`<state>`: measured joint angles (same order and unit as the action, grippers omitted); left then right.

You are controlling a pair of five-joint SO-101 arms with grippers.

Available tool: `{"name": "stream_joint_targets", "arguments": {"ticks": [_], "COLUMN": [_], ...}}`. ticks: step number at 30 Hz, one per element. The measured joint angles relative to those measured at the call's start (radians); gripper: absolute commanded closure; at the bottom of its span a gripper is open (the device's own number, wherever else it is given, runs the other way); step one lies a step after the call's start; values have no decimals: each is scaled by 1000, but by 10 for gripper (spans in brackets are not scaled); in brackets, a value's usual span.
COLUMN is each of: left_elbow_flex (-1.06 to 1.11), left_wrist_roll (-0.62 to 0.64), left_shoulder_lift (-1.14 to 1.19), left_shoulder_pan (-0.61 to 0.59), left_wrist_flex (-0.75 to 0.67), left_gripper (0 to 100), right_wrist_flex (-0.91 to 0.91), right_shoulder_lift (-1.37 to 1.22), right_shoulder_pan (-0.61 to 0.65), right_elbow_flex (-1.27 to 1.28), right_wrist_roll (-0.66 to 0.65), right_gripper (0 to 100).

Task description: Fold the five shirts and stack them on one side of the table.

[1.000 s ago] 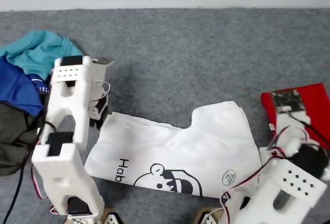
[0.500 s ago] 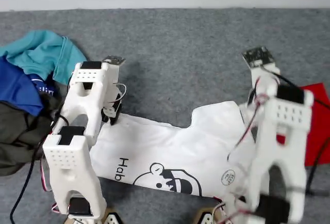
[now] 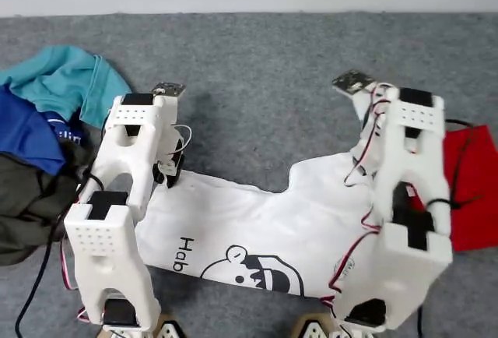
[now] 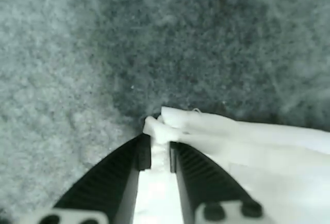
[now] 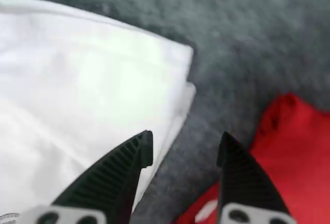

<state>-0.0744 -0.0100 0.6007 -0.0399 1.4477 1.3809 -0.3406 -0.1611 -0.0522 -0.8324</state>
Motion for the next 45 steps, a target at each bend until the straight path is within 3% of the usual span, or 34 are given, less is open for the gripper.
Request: {"name": "stream_joint_targets", "arguments": {"ticks": [14, 23, 37, 40, 45], "left_elbow_flex": [0, 0, 0, 0, 0], "left_wrist_roll": [0, 0, 0, 0, 0], "left_shoulder_lift": [3, 3, 3, 3, 3], "left_shoulder_pan": [0, 0, 0, 0, 0], "left_wrist_flex": [0, 0, 0, 0, 0], "left_gripper": [927, 927, 927, 927, 927], "right_wrist_flex": [0, 0, 12, 5, -3], "right_shoulder_lift": [-189, -239, -301, -305, -307], "right_shoulder_pan": [14, 32, 54, 54, 54], "right_elbow_flex": [-157, -235, -235, -236, -241], "right_wrist_roll": [-221, -272, -311, -311, -342], "right_gripper": [798, 889, 898, 988, 990]}}
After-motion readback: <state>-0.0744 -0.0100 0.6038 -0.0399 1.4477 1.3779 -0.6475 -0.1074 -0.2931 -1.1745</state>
